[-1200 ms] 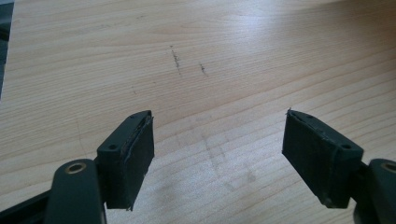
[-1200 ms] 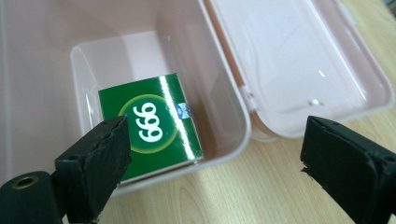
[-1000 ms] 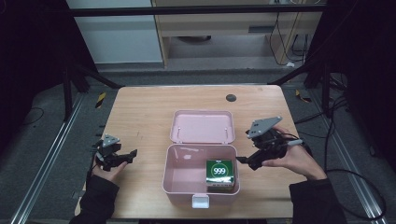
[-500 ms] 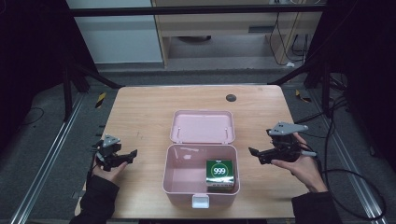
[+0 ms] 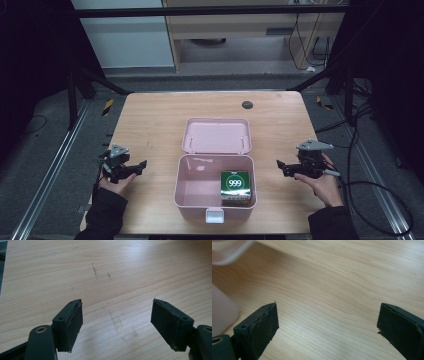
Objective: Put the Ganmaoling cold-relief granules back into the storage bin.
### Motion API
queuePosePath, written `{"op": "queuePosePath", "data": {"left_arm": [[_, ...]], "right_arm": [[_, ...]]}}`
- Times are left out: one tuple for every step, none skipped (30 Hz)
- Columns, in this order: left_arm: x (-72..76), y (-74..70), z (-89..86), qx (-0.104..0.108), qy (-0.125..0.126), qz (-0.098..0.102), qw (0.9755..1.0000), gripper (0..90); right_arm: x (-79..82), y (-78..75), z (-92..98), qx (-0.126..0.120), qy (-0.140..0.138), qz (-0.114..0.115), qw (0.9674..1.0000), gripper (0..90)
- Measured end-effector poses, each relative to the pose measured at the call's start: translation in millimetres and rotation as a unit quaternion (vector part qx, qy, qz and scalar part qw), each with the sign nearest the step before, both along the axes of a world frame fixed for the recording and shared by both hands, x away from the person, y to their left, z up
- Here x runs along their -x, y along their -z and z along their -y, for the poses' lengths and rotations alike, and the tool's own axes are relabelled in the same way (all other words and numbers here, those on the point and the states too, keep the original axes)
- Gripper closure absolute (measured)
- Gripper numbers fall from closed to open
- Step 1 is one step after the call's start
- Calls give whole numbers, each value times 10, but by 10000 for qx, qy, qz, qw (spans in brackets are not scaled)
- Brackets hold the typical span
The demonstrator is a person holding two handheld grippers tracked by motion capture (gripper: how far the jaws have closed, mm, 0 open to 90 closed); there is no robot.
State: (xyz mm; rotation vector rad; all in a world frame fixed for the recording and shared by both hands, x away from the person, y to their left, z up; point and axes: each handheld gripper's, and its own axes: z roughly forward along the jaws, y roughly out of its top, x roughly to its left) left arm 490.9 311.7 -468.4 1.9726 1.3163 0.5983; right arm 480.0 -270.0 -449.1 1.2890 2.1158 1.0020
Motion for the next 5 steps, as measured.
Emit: {"op": "queuePosePath", "data": {"left_arm": [[-2, 2, -1, -10, 4, 4, 10000, 247], [-3, 5, 0, -16, 3, 7, 10000, 246], [-5, 8, 0, -23, 3, 9, 10000, 244], [-5, 11, 1, -38, 1, 2, 10000, 242], [-8, 16, 3, -47, 2, -6, 10000, 241]], "right_arm": [[-1, 33, 30, -31, 96, -21, 9999, 40], [-4, 59, 59, -12, 173, -5, 9999, 40], [-4, 82, 84, 13, 261, -9, 9997, 39], [-4, 97, 101, 0, 319, -19, 9995, 40], [0, 114, 120, -13, 402, -52, 9992, 40]]}}
